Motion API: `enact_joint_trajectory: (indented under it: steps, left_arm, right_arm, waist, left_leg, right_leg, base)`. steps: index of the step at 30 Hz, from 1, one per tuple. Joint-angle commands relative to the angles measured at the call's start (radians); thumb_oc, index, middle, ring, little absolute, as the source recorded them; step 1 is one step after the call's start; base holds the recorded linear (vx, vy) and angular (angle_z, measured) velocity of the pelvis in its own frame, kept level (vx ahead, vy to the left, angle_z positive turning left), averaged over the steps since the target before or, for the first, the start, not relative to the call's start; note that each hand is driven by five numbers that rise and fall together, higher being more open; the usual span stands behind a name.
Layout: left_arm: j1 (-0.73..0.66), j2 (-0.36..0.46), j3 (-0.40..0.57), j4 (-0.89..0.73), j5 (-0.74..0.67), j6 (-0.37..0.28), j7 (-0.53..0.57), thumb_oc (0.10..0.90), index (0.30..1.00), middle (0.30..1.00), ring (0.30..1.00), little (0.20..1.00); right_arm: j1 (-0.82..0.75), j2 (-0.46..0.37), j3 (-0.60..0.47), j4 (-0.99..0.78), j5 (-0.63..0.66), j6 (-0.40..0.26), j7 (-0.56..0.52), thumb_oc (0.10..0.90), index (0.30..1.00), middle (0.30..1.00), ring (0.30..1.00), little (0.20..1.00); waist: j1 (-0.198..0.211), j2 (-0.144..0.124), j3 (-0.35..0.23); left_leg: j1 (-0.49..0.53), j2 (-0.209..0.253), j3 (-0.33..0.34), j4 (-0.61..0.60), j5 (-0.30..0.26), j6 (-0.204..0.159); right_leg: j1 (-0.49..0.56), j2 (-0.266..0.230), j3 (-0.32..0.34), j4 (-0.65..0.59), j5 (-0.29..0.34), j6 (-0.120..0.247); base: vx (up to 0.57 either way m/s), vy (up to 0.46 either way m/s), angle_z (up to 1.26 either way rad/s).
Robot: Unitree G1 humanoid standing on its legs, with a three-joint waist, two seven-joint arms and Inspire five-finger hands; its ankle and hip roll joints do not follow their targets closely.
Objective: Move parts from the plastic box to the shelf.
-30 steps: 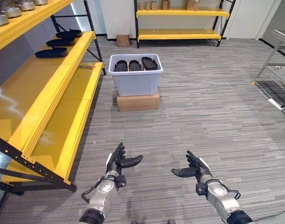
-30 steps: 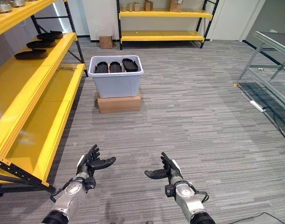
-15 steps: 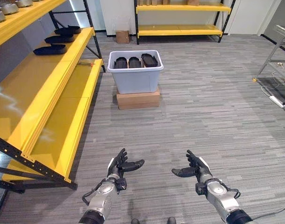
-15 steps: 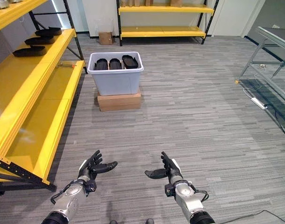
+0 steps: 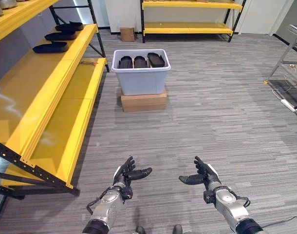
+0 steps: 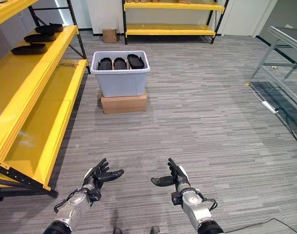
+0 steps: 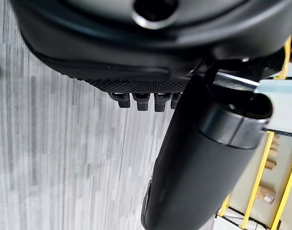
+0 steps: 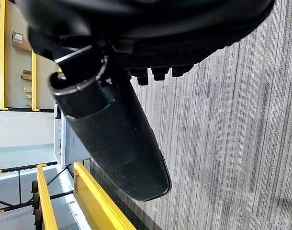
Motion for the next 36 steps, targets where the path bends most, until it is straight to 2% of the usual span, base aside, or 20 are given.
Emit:
enact_joint_trajectory:
  steps: [1, 2, 3, 4, 5, 6, 7, 9, 10, 12, 13, 14, 16, 17, 18, 21, 25, 29, 34, 36]
  left_arm:
    - [-0.123, -0.003, -0.050, -0.063, 0.015, -0.067, -0.031, 0.900, 1.000, 1.000, 1.000, 1.000]
    - [-0.135, 0.002, -0.064, -0.065, 0.041, -0.061, -0.042, 0.900, 1.000, 1.000, 1.000, 1.000]
    - [-0.141, 0.006, -0.068, -0.066, 0.045, -0.059, -0.059, 0.900, 1.000, 1.000, 1.000, 1.000]
    - [-0.165, 0.015, -0.081, -0.071, 0.053, -0.059, -0.084, 0.900, 1.000, 1.000, 1.000, 1.000]
    - [-0.174, 0.018, -0.087, -0.073, 0.045, -0.056, -0.089, 0.900, 1.000, 1.000, 1.000, 1.000]
    - [-0.181, 0.021, -0.087, -0.080, 0.037, -0.054, -0.079, 0.900, 1.000, 1.000, 1.000, 1.000]
    - [-0.179, 0.023, -0.087, -0.082, 0.024, -0.056, -0.074, 0.900, 1.000, 1.000, 1.000, 1.000]
    - [-0.167, 0.025, -0.080, -0.095, 0.020, -0.043, -0.069, 0.900, 1.000, 1.000, 1.000, 1.000]
    - [-0.164, 0.026, -0.079, -0.097, 0.021, -0.040, -0.070, 0.900, 1.000, 1.000, 1.000, 1.000]
    - [-0.154, 0.026, -0.079, -0.103, 0.025, -0.036, -0.079, 0.900, 1.000, 1.000, 1.000, 1.000]
    - [-0.151, 0.026, -0.082, -0.109, 0.030, -0.029, -0.079, 0.900, 1.000, 1.000, 1.000, 1.000]
    - [-0.152, 0.026, -0.092, -0.111, 0.031, -0.026, -0.078, 0.900, 1.000, 1.000, 1.000, 1.000]
    - [-0.154, 0.022, -0.112, -0.115, 0.033, -0.019, -0.069, 0.900, 1.000, 1.000, 1.000, 1.000]
    - [-0.153, 0.023, -0.118, -0.119, 0.043, -0.017, -0.077, 0.900, 1.000, 1.000, 1.000, 1.000]
    - [-0.143, 0.030, -0.131, -0.131, 0.052, -0.024, -0.095, 0.900, 1.000, 1.000, 1.000, 1.000]
    - [-0.135, 0.030, -0.138, -0.136, 0.056, -0.029, -0.112, 0.900, 1.000, 1.000, 1.000, 1.000]
    - [-0.145, 0.030, -0.134, -0.136, 0.036, -0.008, -0.082, 0.900, 1.000, 1.000, 1.000, 1.000]
    - [-0.116, 0.023, -0.113, -0.143, 0.017, -0.006, -0.079, 0.900, 1.000, 1.000, 1.000, 1.000]
    - [-0.104, 0.005, -0.110, -0.132, 0.021, -0.024, -0.092, 0.900, 1.000, 1.000, 1.000, 1.000]
    - [-0.095, 0.001, -0.103, -0.128, 0.014, -0.052, -0.086, 0.900, 1.000, 1.000, 1.000, 1.000]
  right_arm:
    - [-0.098, -0.001, -0.017, -0.102, 0.030, -0.106, -0.001, 0.900, 1.000, 1.000, 1.000, 1.000]
    - [-0.106, 0.002, -0.014, -0.107, 0.024, -0.109, 0.008, 0.900, 1.000, 1.000, 1.000, 1.000]
    - [-0.113, 0.004, -0.012, -0.106, 0.014, -0.109, 0.021, 0.900, 1.000, 1.000, 1.000, 1.000]
    - [-0.134, -0.003, 0.002, -0.116, -0.003, -0.106, 0.046, 0.900, 1.000, 1.000, 1.000, 1.000]
    - [-0.142, -0.007, 0.008, -0.118, 0.002, -0.105, 0.048, 0.900, 1.000, 1.000, 1.000, 1.000]
    - [-0.154, -0.010, 0.014, -0.128, 0.023, -0.103, 0.048, 0.900, 1.000, 1.000, 1.000, 1.000]
    - [-0.158, -0.013, 0.017, -0.133, 0.027, -0.099, 0.054, 0.900, 1.000, 1.000, 1.000, 1.000]
    - [-0.147, -0.013, 0.015, -0.145, 0.009, -0.097, 0.061, 0.900, 1.000, 1.000, 1.000, 1.000]
    - [-0.144, -0.013, 0.014, -0.147, 0.008, -0.095, 0.062, 0.900, 1.000, 1.000, 1.000, 1.000]
    - [-0.131, -0.015, 0.013, -0.156, 0.004, -0.092, 0.069, 0.900, 1.000, 1.000, 1.000, 1.000]
    - [-0.120, -0.012, 0.013, -0.162, -0.004, -0.090, 0.076, 0.900, 1.000, 1.000, 1.000, 1.000]
    - [-0.108, -0.007, 0.014, -0.164, -0.014, -0.067, 0.082, 0.900, 1.000, 1.000, 1.000, 1.000]
    - [-0.096, -0.003, 0.015, -0.161, -0.035, -0.022, 0.067, 0.900, 1.000, 1.000, 1.000, 1.000]
    - [-0.087, -0.001, 0.011, -0.165, -0.032, -0.025, 0.059, 0.900, 1.000, 1.000, 1.000, 1.000]
    - [-0.071, -0.002, 0.003, -0.173, -0.033, -0.026, 0.048, 0.900, 1.000, 1.000, 1.000, 1.000]
    - [-0.059, -0.013, -0.006, -0.174, -0.031, -0.037, 0.045, 0.900, 1.000, 1.000, 1.000, 1.000]
    - [-0.092, -0.035, 0.008, -0.159, -0.036, -0.014, 0.027, 0.900, 1.000, 1.000, 1.000, 1.000]
    - [-0.072, -0.045, 0.013, -0.170, -0.069, 0.002, 0.039, 0.900, 1.000, 1.000, 1.000, 1.000]
    - [-0.063, -0.057, 0.015, -0.158, -0.068, 0.006, 0.007, 0.900, 1.000, 1.000, 1.000, 1.000]
    - [-0.045, -0.062, 0.004, -0.157, -0.057, 0.020, -0.044, 0.900, 1.000, 1.000, 1.000, 1.000]
  waist:
    - [0.011, 0.013, -0.043]
    - [0.012, 0.014, -0.024]
    - [0.013, 0.016, -0.018]
    - [0.017, 0.021, 0.004]
    - [0.020, 0.024, 0.013]
    - [0.025, 0.036, 0.031]
    - [0.025, 0.033, 0.044]
    - [0.023, 0.031, 0.054]
    - [0.021, 0.029, 0.056]
    - [0.008, 0.012, 0.063]
    - [-0.003, -0.005, 0.067]
    - [-0.015, -0.023, 0.068]
    - [-0.029, -0.037, 0.073]
    - [-0.033, -0.043, 0.076]
    - [-0.038, -0.051, 0.078]
    - [-0.040, -0.060, 0.070]
    - [-0.042, -0.051, 0.049]
    - [-0.056, -0.044, 0.027]
    - [-0.069, -0.032, -0.001]
    - [-0.079, -0.022, -0.022]
  left_leg:
    - [-0.007, 0.033, 0.010, 0.091, -0.098, -0.017]
    - [-0.018, 0.033, 0.010, 0.107, -0.106, -0.004]
    - [-0.025, 0.033, 0.012, 0.111, -0.109, 0.003]
    - [-0.048, 0.030, 0.015, 0.122, -0.110, 0.017]
    - [-0.051, 0.026, 0.015, 0.120, -0.108, 0.023]
    - [-0.050, 0.020, 0.018, 0.117, -0.111, 0.039]
    - [-0.035, -0.002, 0.008, 0.115, -0.131, 0.044]
    - [-0.029, -0.004, 0.015, 0.118, -0.129, 0.043]
    - [-0.025, -0.006, 0.013, 0.119, -0.133, 0.042]
    - [-0.001, -0.019, -0.005, 0.124, -0.157, 0.040]
    - [0.012, -0.028, -0.018, 0.128, -0.176, 0.038]
    - [0.018, -0.037, -0.036, 0.142, -0.203, 0.041]
    - [0.029, -0.042, -0.064, 0.159, -0.236, 0.041]
    - [0.032, -0.042, -0.076, 0.170, -0.250, 0.039]
    - [0.029, -0.033, -0.085, 0.192, -0.265, 0.035]
    - [0.010, -0.021, -0.082, 0.223, -0.269, 0.031]
    - [-0.018, 0.019, -0.046, 0.305, -0.299, 0.012]
    - [0.000, 0.068, -0.008, 0.336, -0.313, -0.003]
    - [0.010, 0.101, -0.013, 0.354, -0.276, -0.026]
    - [0.015, 0.119, -0.021, 0.373, -0.217, -0.044]
  right_leg:
    - [-0.056, -0.051, 0.005, 0.231, -0.177, 0.075]
    - [-0.096, -0.057, 0.003, 0.318, -0.193, 0.083]
    - [-0.119, -0.059, 0.002, 0.369, -0.193, 0.089]
    - [-0.173, -0.073, -0.018, 0.498, -0.188, 0.096]
    - [-0.196, -0.084, -0.031, 0.554, -0.178, 0.102]
    - [-0.278, -0.133, -0.064, 0.747, -0.139, 0.130]
    - [-0.327, -0.175, -0.062, 0.848, -0.129, 0.155]
    - [-0.350, -0.170, -0.091, 0.765, -0.072, 0.142]
    - [-0.347, -0.168, -0.094, 0.743, -0.066, 0.142]
    - [-0.340, -0.156, -0.083, 0.597, -0.027, 0.146]
    - [-0.337, -0.155, -0.064, 0.459, 0.005, 0.151]
    - [-0.359, -0.166, -0.014, 0.366, 0.066, 0.168]
    - [-0.372, -0.180, 0.045, 0.264, 0.120, 0.184]
    - [-0.375, -0.188, 0.065, 0.225, 0.135, 0.192]
    - [-0.359, -0.191, 0.086, 0.167, 0.130, 0.198]
    - [-0.321, -0.185, 0.093, 0.145, 0.109, 0.192]
    - [-0.340, -0.178, 0.067, 0.267, 0.004, 0.142]
    - [-0.349, -0.168, 0.053, 0.332, -0.050, 0.103]
    - [-0.340, -0.115, 0.054, 0.360, -0.108, 0.060]
    - [-0.332, -0.070, 0.054, 0.366, -0.144, 0.027]
  base:
    - [0.01, 0.180, 0.04]
    - [-0.03, 0.173, 0.01]
    - [-0.12, 0.199, 0.03]
    - [-0.11, 0.167, 0.04]
    - [-0.10, 0.254, 0.00]
    - [0.04, 0.247, -0.11]
    - [0.09, 0.210, -0.17]
    - [0.10, 0.004, -0.28]
    - [0.12, -0.086, -0.22]
    - [0.23, -0.146, 0.06]
    - [0.35, -0.267, 0.14]
    - [0.33, -0.260, 0.24]
    - [0.35, -0.267, 0.67]
    - [0.45, -0.372, 0.51]
    - [0.38, -0.319, 0.35]
    - [0.34, -0.265, 0.91]
    - [0.36, -0.193, 0.21]
    - [0.36, -0.166, 0.03]
    - [0.30, -0.156, 0.04]
    - [0.30, -0.234, -0.17]
